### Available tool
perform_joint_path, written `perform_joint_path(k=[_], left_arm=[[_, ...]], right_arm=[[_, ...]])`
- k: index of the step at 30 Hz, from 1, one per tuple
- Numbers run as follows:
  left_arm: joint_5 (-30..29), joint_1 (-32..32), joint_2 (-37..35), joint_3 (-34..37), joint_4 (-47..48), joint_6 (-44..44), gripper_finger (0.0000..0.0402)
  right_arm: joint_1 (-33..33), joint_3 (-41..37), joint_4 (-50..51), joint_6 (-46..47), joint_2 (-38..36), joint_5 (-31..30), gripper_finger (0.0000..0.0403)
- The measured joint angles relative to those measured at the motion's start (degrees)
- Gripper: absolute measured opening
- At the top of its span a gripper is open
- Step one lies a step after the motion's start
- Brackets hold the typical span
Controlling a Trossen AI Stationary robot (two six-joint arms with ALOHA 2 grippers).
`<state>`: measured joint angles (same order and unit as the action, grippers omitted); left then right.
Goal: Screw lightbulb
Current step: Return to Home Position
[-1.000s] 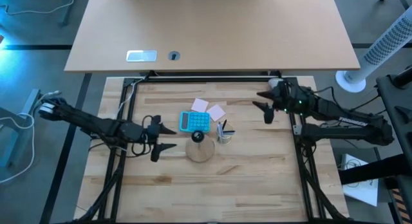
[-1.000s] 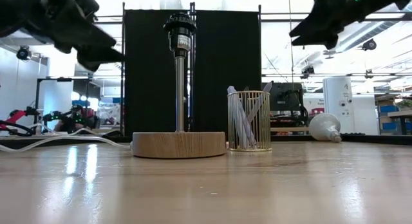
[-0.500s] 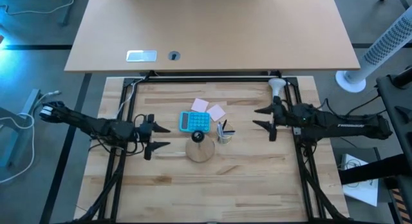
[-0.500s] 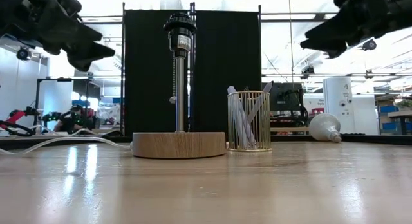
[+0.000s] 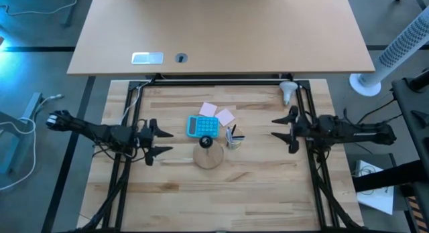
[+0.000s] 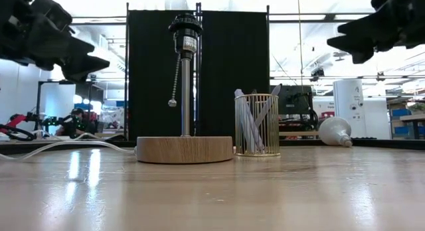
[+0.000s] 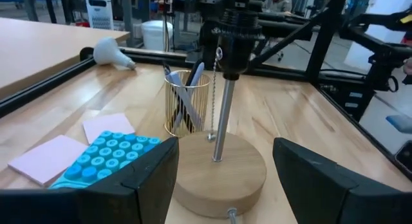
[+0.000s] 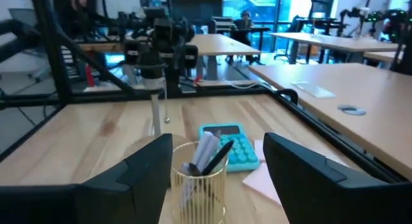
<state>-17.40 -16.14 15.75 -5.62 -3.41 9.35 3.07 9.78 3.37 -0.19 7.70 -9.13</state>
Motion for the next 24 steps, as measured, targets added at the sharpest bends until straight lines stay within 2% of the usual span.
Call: perform_joint_path(k=[3, 7, 9, 13, 21, 24], left_arm=[[2.6, 0.0, -2.2, 1.6, -0.3, -1.6, 0.0243], [12.2, 0.1, -6.0, 4.6, -6.3, -4.9, 0.0243], [15.0, 0.4, -7.8, 5.0, -7.8, -6.2, 0.0243], [14.1, 2.3, -8.9, 5.0, -8.1, -6.2, 0.0243], [13.6, 10.1, -8.0, 5.0, -6.2, -4.1, 0.0243], [16.1, 14.0, -10.0, 4.8, -2.5, -3.9, 0.0243]], right_arm=[[0.8, -2.3, -0.3, 0.0, -3.7, 0.0, 0.024], [1.5, -5.5, 0.3, 0.5, -7.6, 0.0, 0.0237], [2.0, -6.8, 0.5, 1.4, -7.7, 0.0, 0.0234], [2.3, -7.3, 0.1, 1.0, -5.9, -0.2, 0.0234], [2.3, -7.3, 0.2, -2.0, -6.3, -1.5, 0.0248], [2.3, -7.3, 0.2, -2.1, -6.4, -1.2, 0.0252]])
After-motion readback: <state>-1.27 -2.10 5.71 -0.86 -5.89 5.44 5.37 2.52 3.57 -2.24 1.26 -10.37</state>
